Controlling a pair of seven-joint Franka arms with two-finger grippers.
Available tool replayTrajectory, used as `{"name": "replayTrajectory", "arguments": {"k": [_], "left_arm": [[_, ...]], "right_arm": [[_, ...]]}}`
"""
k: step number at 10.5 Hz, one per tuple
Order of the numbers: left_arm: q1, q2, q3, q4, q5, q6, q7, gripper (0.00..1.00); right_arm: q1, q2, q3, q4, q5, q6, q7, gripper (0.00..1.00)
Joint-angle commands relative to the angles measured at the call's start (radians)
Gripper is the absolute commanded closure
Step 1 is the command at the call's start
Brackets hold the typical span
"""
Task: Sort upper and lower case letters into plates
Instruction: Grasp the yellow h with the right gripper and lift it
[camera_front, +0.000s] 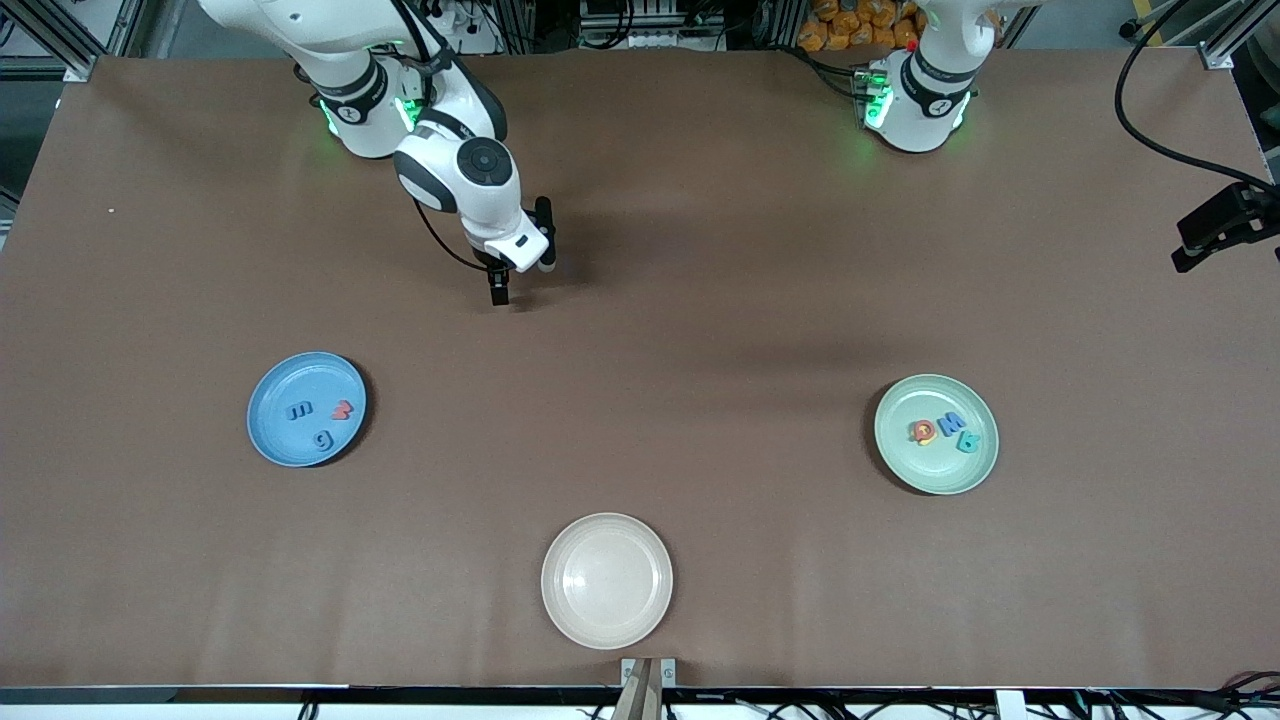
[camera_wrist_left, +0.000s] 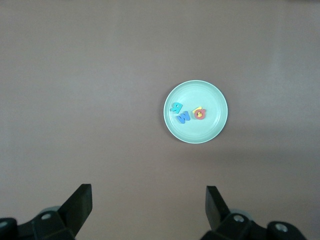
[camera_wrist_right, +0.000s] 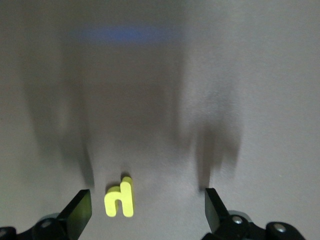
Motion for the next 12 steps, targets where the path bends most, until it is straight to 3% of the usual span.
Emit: {"name": "replayTrajectory", "arguments": {"k": [1,5,9,12], "left_arm": [[0.000,-0.010,0.006,-0.004,-0.015,-0.031,-0.015,0.00],[0.002,-0.010,0.006,-0.006,-0.015,-0.039,-0.017,0.00],[0.003,-0.013,0.006,-0.004,-0.013,-0.046,-0.015,0.00],[0.010,-0.012,0.006,-0.004,-0.013,-0.046,-0.017,0.00]], "right_arm": [[-0.007,-0.006,0.003,-0.052,-0.020,0.065,0.002,0.00],[-0.012,-0.019,0.003,-0.083,-0.025,0.088,0.000,0.00],[-0.047,-0.039,0.003,-0.094,-0.115,0.143,0.000,0.00],[-0.067,-0.037,0.003,-0.098,-0.120,0.171,0.000,0.00]]}}
